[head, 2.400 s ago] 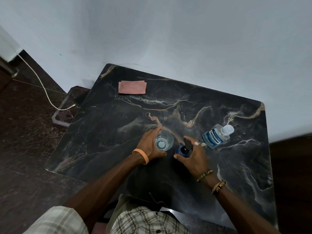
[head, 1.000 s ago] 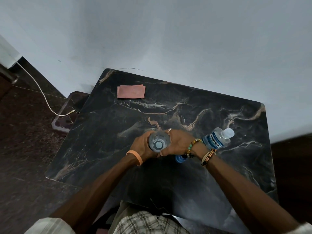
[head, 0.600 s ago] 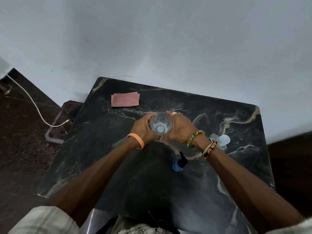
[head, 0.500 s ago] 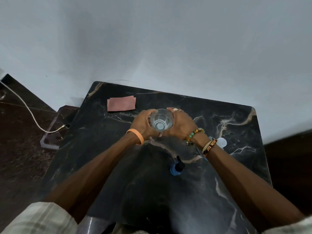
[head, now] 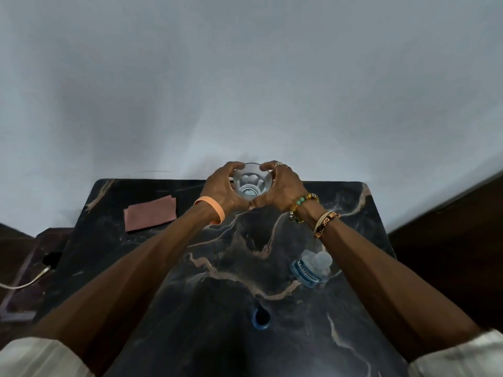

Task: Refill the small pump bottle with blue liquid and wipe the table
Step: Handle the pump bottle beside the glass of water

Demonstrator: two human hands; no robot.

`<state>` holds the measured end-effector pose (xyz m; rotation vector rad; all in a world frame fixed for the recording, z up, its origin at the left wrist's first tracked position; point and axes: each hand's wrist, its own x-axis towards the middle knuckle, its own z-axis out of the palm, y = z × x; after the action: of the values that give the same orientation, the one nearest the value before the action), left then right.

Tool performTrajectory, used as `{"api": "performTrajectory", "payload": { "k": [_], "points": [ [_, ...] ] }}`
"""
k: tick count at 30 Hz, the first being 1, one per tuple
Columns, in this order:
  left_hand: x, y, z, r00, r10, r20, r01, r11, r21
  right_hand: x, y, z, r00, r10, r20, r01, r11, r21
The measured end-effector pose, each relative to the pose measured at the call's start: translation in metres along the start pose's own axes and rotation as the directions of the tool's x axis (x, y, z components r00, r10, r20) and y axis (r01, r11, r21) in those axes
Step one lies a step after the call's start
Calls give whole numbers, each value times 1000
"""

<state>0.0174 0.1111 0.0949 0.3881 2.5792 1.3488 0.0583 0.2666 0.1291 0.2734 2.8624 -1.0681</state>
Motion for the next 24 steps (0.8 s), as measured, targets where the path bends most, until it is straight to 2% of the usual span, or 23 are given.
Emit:
{"api": "performTrajectory", "payload": {
  "k": [6,13,24],
  "points": [
    [29,15,12,999,12,39,-12,1000,13,19,18,-8,997,77,-14,-73,984,165],
    [56,13,25,993,-20,115,22,1000,-20,37,38,-7,991,132,-9,-126,967,222],
    [78,-3,44,992,-35,125,33,999,20,60,60,-3,989,145,29,-148,974,170]
  ]
}}
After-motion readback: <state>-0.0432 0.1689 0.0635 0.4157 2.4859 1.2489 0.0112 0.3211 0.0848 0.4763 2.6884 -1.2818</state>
